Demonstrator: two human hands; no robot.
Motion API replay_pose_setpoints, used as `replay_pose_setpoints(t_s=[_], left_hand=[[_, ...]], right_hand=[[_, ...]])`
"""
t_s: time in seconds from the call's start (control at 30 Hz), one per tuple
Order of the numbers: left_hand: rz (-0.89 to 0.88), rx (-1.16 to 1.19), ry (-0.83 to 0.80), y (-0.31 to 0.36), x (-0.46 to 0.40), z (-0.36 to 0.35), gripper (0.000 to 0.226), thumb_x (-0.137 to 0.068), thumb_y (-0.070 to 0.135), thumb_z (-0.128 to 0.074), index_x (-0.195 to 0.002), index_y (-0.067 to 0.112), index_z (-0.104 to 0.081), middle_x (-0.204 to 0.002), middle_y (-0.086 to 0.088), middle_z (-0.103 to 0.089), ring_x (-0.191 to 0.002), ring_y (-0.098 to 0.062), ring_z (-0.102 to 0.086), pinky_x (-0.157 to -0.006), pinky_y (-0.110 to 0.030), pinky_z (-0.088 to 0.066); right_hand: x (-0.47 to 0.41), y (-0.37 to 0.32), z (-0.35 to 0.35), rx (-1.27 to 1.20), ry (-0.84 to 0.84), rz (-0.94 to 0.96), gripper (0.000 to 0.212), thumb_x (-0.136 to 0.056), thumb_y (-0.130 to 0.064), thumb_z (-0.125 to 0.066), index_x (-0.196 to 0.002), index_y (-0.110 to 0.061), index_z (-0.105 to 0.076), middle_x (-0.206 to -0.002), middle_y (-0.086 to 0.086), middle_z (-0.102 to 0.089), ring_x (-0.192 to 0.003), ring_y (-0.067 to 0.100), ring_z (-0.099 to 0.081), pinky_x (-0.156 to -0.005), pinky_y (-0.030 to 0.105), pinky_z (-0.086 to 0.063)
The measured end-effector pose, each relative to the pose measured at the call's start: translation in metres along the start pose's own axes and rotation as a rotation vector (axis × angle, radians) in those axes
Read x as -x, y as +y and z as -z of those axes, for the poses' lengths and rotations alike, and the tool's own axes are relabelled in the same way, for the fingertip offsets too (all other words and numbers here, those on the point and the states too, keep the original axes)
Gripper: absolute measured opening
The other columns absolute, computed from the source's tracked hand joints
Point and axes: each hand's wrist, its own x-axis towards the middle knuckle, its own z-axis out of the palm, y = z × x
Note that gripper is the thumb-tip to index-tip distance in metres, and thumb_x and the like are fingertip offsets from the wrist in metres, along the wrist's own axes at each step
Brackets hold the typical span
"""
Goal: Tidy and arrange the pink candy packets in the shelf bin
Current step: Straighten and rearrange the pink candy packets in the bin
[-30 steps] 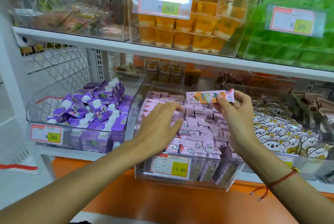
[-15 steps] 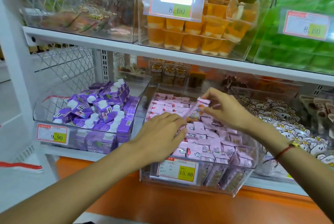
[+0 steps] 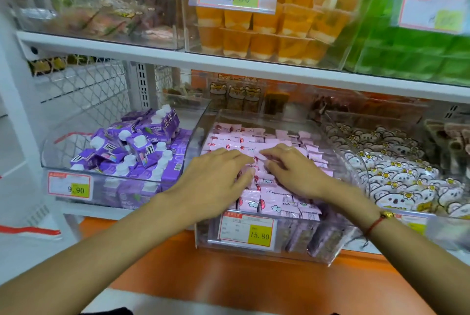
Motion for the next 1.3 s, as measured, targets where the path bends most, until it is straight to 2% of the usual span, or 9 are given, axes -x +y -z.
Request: replay_pose_setpoints(t_s=[0.1,0.2,0.3,0.57,0.7,0.83,1.03,1.13,1.3], left_hand=[[0.056,0.056,0.044,-0.006,-0.027,0.005,0.031,-0.097,0.030,-0.044,-0.126,0.032,-0.055,-0.128,0.008,-0.058,-0.117,-0.018,-0.051,-0.083,-0.033,-0.044],[0.072,0.060,-0.045,-0.014,-0.067,0.004,0.034,-0.096,0.022,-0.048,-0.129,0.028,-0.055,-0.131,0.002,-0.057,-0.118,-0.020,-0.052,-0.088,-0.034,-0.043],[0.107,0.056,-0.174,-0.015,-0.098,-0.007,0.034,-0.095,0.022,-0.050,-0.128,0.028,-0.058,-0.130,-0.001,-0.058,-0.117,-0.023,-0.053,-0.088,-0.034,-0.043],[0.105,0.050,-0.339,-0.015,-0.119,-0.019,0.025,-0.084,0.034,-0.069,-0.107,0.024,-0.069,-0.112,0.003,-0.066,-0.104,-0.018,-0.059,-0.086,-0.036,-0.049],[0.054,0.019,-0.308,-0.013,-0.119,-0.016,0.020,-0.081,0.036,-0.073,-0.099,0.028,-0.072,-0.104,0.009,-0.069,-0.095,-0.012,-0.060,-0.074,-0.028,-0.043],[0.034,-0.074,-0.251,-0.009,-0.121,-0.014,0.011,-0.080,0.035,-0.073,-0.089,0.029,-0.073,-0.094,0.012,-0.070,-0.085,-0.009,-0.060,-0.069,-0.028,-0.040],[0.072,-0.024,-0.291,-0.009,-0.120,-0.022,0.012,-0.089,0.030,-0.062,-0.099,0.024,-0.065,-0.106,0.004,-0.066,-0.101,-0.018,-0.060,-0.073,-0.030,-0.040],[0.090,0.039,-0.397,-0.013,-0.122,-0.018,0.033,-0.086,0.037,-0.067,-0.114,0.022,-0.063,-0.116,0.005,-0.063,-0.107,-0.017,-0.057,-0.083,-0.033,-0.046],[0.046,0.021,-0.431,-0.018,-0.126,-0.020,0.032,-0.089,0.036,-0.062,-0.116,0.020,-0.064,-0.119,0.002,-0.063,-0.099,-0.017,-0.055,-0.084,-0.035,-0.047]], right_hand=[[0.014,0.004,-0.001,0.141,0.169,0.081,0.037,-0.098,-0.029,-0.042,-0.133,-0.019,-0.052,-0.132,0.007,-0.052,-0.122,0.027,-0.044,-0.099,0.038,-0.038],[0.022,0.007,-0.003,0.150,0.068,0.038,0.044,-0.100,-0.042,-0.032,-0.141,-0.030,-0.042,-0.146,0.003,-0.040,-0.134,0.022,-0.034,-0.108,0.036,-0.031],[0.022,0.009,-0.006,0.124,-0.030,0.008,0.049,-0.099,-0.048,-0.023,-0.145,-0.034,-0.031,-0.149,-0.002,-0.037,-0.137,0.017,-0.029,-0.110,0.037,-0.028],[0.023,0.010,-0.009,0.110,-0.038,-0.006,0.049,-0.098,-0.051,-0.021,-0.144,-0.037,-0.033,-0.149,-0.005,-0.036,-0.138,0.015,-0.027,-0.111,0.039,-0.025],[0.024,0.010,-0.009,0.104,-0.029,-0.006,0.046,-0.099,-0.050,-0.023,-0.142,-0.038,-0.035,-0.149,-0.004,-0.037,-0.138,0.016,-0.027,-0.111,0.039,-0.025],[0.024,0.010,-0.009,0.087,-0.046,-0.029,0.045,-0.099,-0.050,-0.022,-0.142,-0.041,-0.033,-0.154,0.000,-0.028,-0.142,0.017,-0.020,-0.113,0.040,-0.020],[0.023,0.010,-0.009,0.081,-0.066,-0.034,0.046,-0.099,-0.050,-0.021,-0.143,-0.042,-0.031,-0.154,0.000,-0.028,-0.143,0.016,-0.019,-0.114,0.041,-0.019],[0.023,0.010,-0.009,0.086,-0.066,-0.033,0.045,-0.099,-0.051,-0.022,-0.142,-0.042,-0.032,-0.154,0.001,-0.029,-0.142,0.016,-0.020,-0.114,0.041,-0.019],[0.023,0.011,-0.009,0.079,-0.076,-0.036,0.045,-0.098,-0.052,-0.022,-0.142,-0.042,-0.032,-0.154,0.001,-0.028,-0.142,0.016,-0.019,-0.114,0.041,-0.018]])
